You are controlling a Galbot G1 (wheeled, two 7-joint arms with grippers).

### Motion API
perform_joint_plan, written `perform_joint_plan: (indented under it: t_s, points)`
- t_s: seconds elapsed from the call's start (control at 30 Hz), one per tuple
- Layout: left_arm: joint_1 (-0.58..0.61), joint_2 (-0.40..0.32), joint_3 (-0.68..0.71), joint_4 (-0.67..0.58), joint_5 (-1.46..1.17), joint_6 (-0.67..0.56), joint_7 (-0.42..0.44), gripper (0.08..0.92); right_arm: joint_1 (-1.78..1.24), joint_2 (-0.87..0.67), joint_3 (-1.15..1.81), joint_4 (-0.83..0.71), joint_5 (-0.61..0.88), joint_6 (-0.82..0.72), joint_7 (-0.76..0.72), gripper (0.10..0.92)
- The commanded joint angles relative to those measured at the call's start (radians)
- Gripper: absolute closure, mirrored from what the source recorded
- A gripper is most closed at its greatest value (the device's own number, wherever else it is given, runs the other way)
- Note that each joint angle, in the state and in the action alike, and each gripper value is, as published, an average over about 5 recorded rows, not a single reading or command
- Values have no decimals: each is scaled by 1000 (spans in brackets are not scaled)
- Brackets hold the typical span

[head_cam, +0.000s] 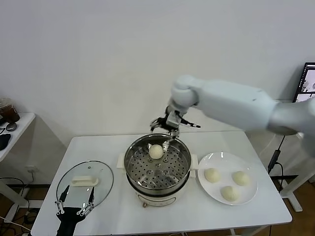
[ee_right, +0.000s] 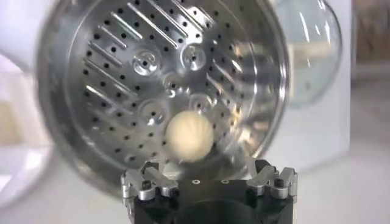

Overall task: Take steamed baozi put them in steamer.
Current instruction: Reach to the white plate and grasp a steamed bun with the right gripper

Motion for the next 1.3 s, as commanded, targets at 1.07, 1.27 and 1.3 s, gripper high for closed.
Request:
perform_joint_plan:
  t_s: [1.07,1.27,1.3]
  points:
    - [-24,5,-6,23,18,6,-1,177,-611,-480,324,84,-95,-574,-24,203]
    - [-26,3,-6,24,18,8,0,177,-671,-414,366,31,-126,-576,-16,203]
    - [-26,3,-6,24,18,8,-1,177,-674,-405,369,23,-128,-576,-15,203]
